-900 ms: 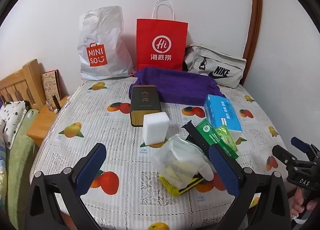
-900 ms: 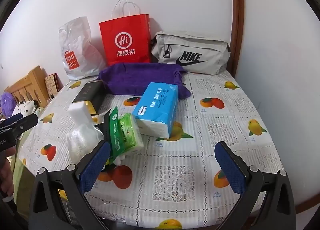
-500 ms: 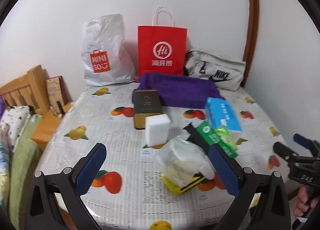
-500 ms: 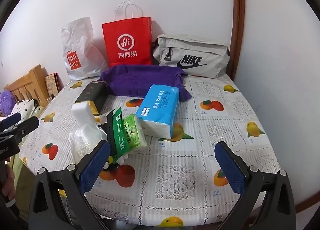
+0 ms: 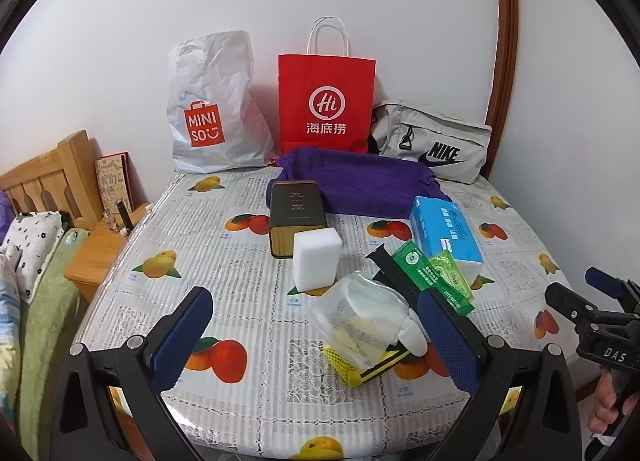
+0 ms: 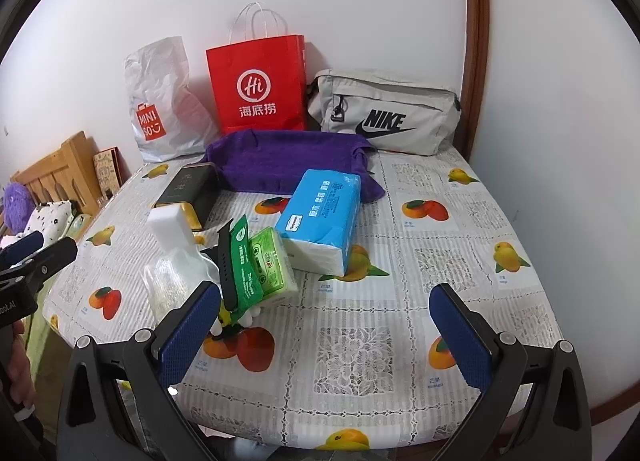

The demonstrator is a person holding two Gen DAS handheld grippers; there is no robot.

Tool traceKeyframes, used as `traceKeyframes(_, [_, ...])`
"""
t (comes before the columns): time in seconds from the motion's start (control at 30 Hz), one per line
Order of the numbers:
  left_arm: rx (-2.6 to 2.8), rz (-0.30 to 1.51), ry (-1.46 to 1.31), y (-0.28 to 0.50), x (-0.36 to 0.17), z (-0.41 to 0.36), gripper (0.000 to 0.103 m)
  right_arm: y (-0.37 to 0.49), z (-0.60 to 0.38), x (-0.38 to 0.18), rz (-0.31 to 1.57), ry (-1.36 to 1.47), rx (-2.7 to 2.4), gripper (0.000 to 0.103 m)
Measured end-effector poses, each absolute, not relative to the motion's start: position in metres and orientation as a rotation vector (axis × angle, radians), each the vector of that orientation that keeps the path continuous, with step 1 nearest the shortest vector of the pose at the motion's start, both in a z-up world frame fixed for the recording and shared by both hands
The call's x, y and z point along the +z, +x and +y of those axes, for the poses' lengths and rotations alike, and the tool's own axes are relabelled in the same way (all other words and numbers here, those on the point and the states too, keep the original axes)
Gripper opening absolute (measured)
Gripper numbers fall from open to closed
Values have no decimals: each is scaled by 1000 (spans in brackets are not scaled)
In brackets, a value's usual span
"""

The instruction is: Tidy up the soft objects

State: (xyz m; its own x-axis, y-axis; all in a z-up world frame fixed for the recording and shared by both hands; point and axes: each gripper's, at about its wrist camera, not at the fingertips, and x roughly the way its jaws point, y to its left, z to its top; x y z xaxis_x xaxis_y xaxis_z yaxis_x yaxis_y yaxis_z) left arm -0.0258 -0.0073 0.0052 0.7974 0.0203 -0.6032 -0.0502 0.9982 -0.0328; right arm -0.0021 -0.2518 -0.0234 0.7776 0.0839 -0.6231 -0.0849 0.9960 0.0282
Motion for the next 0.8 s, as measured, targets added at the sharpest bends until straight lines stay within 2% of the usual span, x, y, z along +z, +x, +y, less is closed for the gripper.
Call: traceKeyframes(0.8, [47,643,-29,-26,7,-10,103,-6,-249,-19,665,9,100,103])
